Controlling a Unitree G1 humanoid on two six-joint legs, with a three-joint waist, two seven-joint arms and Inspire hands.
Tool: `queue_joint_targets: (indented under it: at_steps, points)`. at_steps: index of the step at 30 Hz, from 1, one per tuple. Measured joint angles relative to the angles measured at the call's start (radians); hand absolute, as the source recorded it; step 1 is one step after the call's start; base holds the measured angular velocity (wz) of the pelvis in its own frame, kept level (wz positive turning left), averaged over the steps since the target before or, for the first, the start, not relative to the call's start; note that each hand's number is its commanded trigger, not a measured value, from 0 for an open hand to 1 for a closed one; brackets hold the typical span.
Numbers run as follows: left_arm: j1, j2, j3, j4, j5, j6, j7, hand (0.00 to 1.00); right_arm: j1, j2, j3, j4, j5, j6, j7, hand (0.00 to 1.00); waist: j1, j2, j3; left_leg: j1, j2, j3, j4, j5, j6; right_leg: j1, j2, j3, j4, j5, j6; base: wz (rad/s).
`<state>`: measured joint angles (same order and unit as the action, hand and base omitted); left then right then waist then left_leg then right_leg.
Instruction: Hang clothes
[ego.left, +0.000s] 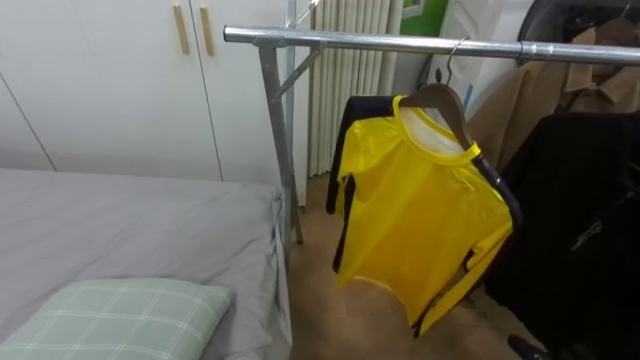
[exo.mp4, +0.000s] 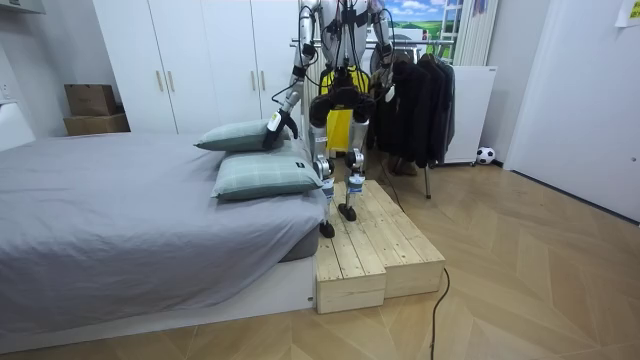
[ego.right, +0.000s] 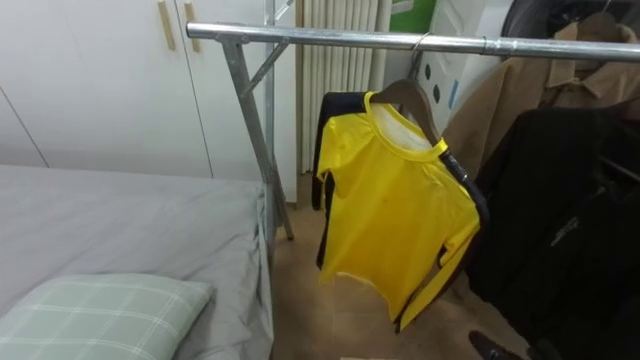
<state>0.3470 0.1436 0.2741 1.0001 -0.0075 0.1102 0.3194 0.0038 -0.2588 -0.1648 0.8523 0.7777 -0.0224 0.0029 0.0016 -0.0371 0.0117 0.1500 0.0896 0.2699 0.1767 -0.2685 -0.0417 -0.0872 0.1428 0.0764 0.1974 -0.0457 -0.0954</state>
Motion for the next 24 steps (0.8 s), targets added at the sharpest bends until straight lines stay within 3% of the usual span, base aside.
queue_joint_targets:
  at_steps: [9, 12, 24]
  points:
    - [-0.002, 0.0, 0.001, 0.008, -0.001, 0.0, 0.0, 0.0, 0.02, 0.029, 0.001, 0.039, -0.178, -0.001, 0.01, 0.0, -0.001, -0.01, -0.0004, -0.001, -0.002, 0.004, 0.001, -0.002, 0.003, 0.0, 0.001, 0.009, 0.007, -0.004, 0.005, -0.01]
    - [-0.003, 0.0, -0.003, 0.023, -0.001, -0.002, -0.005, 0.0, 0.065, 0.031, 0.028, 0.047, -0.196, -0.002, 0.026, 0.0, -0.001, -0.01, -0.0008, 0.001, -0.003, 0.004, -0.003, -0.003, 0.005, 0.001, 0.0, 0.008, 0.006, -0.004, 0.005, 0.0]
    - [-0.004, 0.003, -0.032, 0.041, -0.001, -0.005, -0.055, 0.0, 0.151, 0.085, 0.123, 0.276, -0.235, -0.016, 0.161, 0.0, -0.003, 0.008, 0.006, 0.003, -0.001, 0.014, -0.013, -0.003, 0.004, -0.003, 0.002, 0.003, 0.003, -0.003, 0.004, -0.01]
